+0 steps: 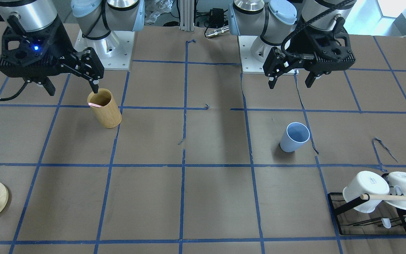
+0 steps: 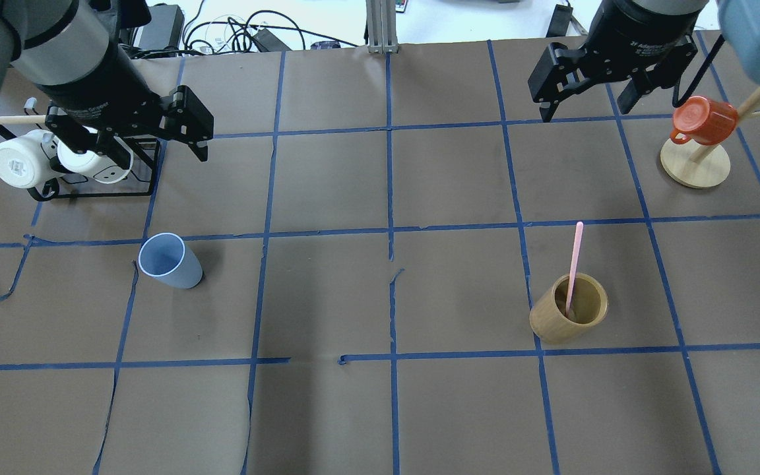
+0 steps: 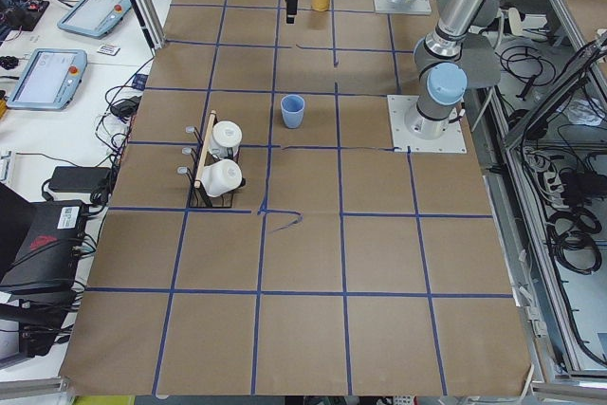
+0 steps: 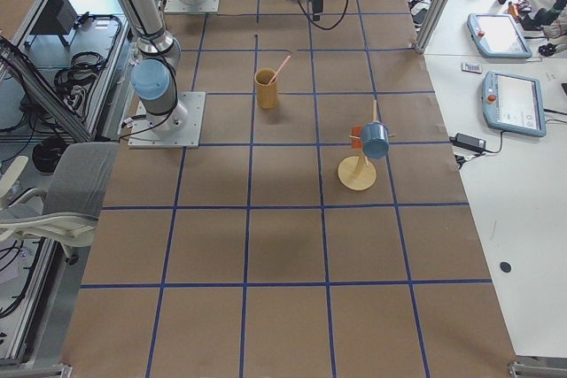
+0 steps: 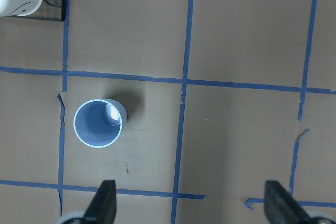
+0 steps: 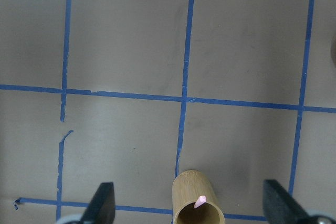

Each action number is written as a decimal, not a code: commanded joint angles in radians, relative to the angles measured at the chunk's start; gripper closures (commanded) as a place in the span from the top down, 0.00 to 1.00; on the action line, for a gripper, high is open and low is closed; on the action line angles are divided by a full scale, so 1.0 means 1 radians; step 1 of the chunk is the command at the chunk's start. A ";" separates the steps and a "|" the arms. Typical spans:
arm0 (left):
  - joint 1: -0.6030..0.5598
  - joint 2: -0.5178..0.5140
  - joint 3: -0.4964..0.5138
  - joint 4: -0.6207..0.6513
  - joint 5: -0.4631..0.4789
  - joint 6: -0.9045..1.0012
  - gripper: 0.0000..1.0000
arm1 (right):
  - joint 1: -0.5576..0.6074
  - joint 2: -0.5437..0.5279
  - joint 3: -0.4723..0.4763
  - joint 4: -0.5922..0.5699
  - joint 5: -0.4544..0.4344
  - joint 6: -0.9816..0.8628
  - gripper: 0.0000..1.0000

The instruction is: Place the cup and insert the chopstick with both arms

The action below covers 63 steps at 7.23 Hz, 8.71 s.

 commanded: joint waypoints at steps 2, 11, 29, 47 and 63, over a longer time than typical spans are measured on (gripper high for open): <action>0.000 0.002 0.000 0.000 0.001 0.001 1.00 | -0.002 0.000 0.002 0.000 -0.001 0.000 1.00; 0.000 0.008 0.000 0.000 -0.001 0.001 1.00 | -0.003 0.000 0.006 0.045 -0.002 0.000 1.00; 0.130 -0.213 -0.440 0.508 0.085 0.245 0.00 | -0.037 0.023 0.337 -0.036 -0.093 0.000 0.73; -0.385 -0.656 0.193 0.508 -0.061 -0.574 1.00 | -0.035 0.000 0.119 0.043 -0.045 0.003 0.00; -0.048 -0.067 0.117 -0.130 -0.036 0.097 1.00 | 0.310 0.261 -0.049 -0.481 0.013 0.273 0.00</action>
